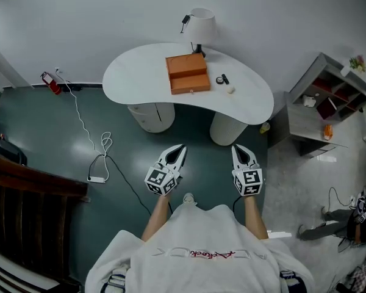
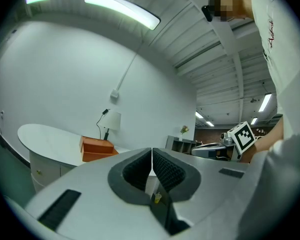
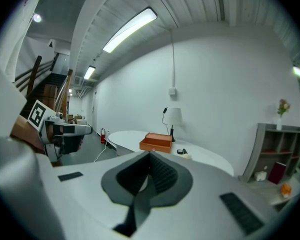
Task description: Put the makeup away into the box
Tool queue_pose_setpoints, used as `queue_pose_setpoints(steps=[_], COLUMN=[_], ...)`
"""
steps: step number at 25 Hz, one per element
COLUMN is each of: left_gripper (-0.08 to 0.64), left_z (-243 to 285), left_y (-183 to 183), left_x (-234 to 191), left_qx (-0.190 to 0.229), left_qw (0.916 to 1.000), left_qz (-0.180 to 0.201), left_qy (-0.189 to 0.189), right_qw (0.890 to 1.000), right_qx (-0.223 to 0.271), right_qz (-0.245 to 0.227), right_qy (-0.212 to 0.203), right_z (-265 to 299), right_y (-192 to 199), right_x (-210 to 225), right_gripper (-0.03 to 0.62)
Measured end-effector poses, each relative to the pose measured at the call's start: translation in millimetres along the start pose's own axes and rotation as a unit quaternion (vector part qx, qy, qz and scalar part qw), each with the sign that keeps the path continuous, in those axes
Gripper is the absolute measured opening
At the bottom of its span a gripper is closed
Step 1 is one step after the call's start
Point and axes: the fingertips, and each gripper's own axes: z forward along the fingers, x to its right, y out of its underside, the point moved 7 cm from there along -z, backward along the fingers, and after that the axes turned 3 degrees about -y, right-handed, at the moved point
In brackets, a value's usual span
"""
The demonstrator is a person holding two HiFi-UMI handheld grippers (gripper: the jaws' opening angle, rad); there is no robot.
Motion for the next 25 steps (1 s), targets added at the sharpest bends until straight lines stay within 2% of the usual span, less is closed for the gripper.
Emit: queue_pose_setpoints(steps=[10, 25], left_gripper=[0.015, 0.015], left_z=[18.6, 59.4], left_y=[-4.5, -4.1], left_x=[-26.2, -62.6], left_qx=[-0.01, -0.024], left_qw=[0.9999, 0.9994], left_qz=[0.007, 0.023], left_qy=[0.012, 0.002], right_qw=[1.0, 0.999], right_qx=[-0.004, 0.007], right_qz=[0.016, 0.038], right_qy=[0.008, 0.002], right_z=[28.6, 86.5], right_y=[5.3, 13.8], right_x=[1.4, 31.1], right_gripper=[0.02, 0.02])
